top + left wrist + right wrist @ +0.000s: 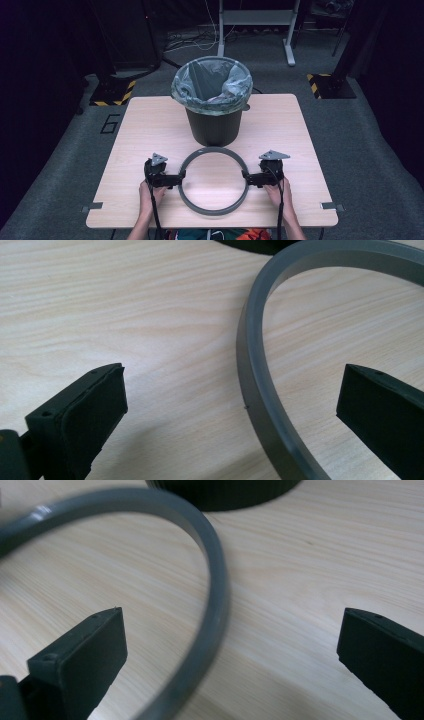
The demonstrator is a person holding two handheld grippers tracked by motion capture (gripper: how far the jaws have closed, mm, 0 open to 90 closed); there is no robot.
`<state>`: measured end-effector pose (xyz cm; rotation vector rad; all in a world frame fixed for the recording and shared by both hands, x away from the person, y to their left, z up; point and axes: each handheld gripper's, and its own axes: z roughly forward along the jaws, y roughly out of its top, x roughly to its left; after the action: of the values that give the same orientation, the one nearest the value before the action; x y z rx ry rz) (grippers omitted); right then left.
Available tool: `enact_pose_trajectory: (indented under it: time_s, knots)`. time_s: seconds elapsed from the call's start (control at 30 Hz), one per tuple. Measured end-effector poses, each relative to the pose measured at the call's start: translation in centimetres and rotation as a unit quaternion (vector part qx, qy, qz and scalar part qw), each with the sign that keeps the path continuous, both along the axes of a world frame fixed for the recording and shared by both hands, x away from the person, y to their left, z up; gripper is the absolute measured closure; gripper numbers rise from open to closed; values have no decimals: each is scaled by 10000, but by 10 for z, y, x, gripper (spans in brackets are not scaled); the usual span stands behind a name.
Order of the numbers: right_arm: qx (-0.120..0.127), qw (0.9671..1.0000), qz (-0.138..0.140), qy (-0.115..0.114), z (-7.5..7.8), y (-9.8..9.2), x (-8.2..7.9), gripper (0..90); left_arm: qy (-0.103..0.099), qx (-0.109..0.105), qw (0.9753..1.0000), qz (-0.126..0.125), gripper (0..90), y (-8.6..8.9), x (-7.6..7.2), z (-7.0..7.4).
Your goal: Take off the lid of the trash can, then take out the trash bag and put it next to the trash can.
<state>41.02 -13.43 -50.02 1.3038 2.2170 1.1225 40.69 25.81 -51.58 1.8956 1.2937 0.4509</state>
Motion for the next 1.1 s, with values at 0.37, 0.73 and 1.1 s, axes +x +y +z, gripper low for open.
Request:
enact_pose_trajectory:
  time_s: [0.37, 0.73, 1.1]
  knots:
    - [-210, 9990, -56, 387, 5, -18, 11, 28, 299, -508, 9978, -296, 0, 25, 13, 11]
    - [-175, 9994, 233, 173, 31, -23, 23, 56, 697, -483, 9942, -659, 0, 30, 31, 30]
    - [-134, 9990, 373, 229, 56, -29, 51, 72, 742, -556, 9924, -808, 1, 24, 55, 45]
